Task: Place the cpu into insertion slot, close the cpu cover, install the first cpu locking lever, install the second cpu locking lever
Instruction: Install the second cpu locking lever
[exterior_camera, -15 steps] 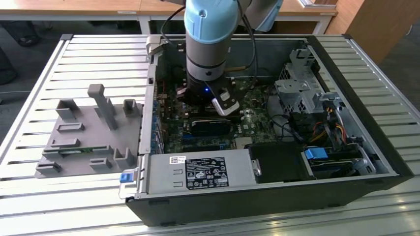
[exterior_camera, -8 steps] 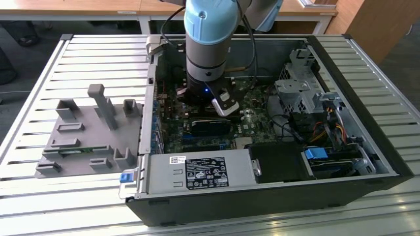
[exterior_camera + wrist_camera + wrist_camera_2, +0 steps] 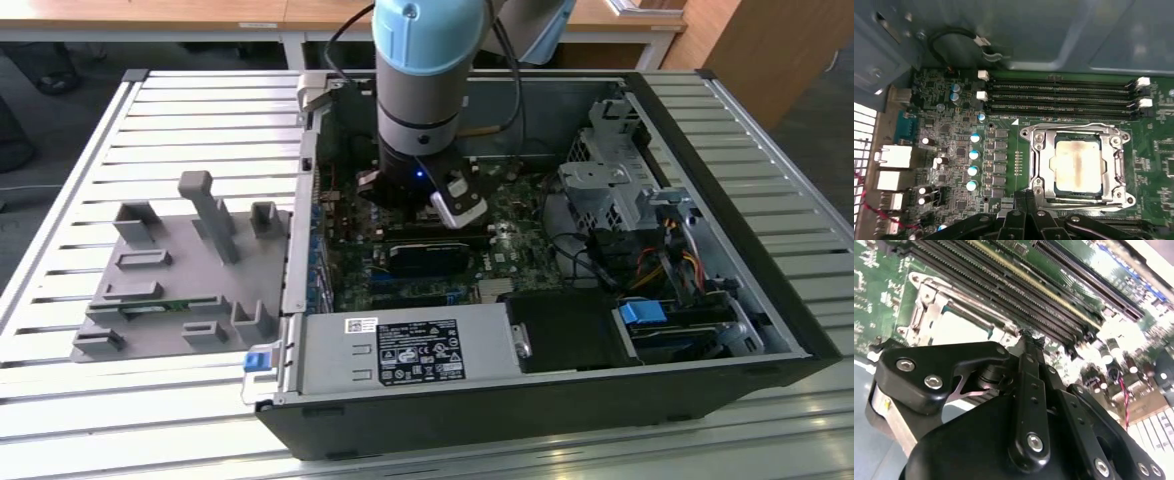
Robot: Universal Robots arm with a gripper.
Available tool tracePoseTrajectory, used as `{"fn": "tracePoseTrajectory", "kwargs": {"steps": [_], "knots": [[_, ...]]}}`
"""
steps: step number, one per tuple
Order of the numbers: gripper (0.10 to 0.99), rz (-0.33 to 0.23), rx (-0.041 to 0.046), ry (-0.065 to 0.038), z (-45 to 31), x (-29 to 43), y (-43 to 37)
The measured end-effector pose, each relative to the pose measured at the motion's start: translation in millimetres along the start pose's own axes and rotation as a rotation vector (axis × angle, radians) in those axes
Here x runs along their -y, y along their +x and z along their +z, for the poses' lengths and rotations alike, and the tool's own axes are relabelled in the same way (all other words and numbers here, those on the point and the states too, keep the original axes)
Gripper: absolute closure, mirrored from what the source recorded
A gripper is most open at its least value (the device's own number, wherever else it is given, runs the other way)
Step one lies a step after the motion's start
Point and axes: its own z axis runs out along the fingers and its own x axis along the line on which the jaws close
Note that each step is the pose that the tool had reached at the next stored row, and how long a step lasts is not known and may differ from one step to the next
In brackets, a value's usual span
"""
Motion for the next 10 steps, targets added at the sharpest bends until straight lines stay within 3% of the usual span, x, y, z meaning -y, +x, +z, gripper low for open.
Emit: {"fn": "tracePoseTrajectory", "kwargs": {"steps": [4,10], "knots": [[0.98,0.0,-0.0001,-0.001,-11.8,-2.7,0.4],[0.98,0.0,0.0001,-0.006,-21.9,-5.1,0.6]]}}
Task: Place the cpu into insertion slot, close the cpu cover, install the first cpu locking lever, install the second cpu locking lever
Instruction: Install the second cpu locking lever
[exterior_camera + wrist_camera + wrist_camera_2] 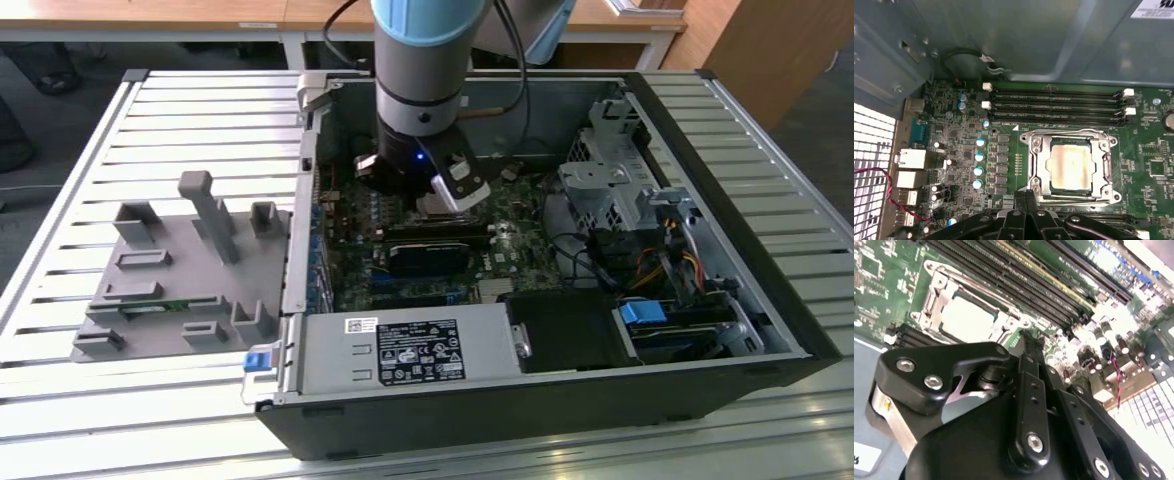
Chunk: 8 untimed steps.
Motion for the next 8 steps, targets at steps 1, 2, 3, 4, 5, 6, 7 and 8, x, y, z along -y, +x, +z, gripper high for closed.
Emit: {"fn": "tracePoseTrajectory", "kwargs": {"steps": [1,2,3,4,5,6,7,8], "knots": [[0.98,0.0,0.0,-0.001,-1.3,-0.3,0.0],[0.98,0.0,0.0,-0.002,-2.6,-0.6,0.0],[0.98,0.0,0.0,-0.003,-4.3,-1.0,0.0],[0.98,0.0,0.0,-0.003,-6.1,-1.5,0.0],[0.98,0.0,0.0,-0.004,-7.3,-1.8,-0.1],[0.98,0.0,0.0002,-0.004,-7.5,-1.8,-0.1],[0.98,0.0,0.0002,-0.005,-7.4,-1.8,-0.1],[0.98,0.0,0.0002,-0.005,-7.5,-1.8,-0.1]]}}
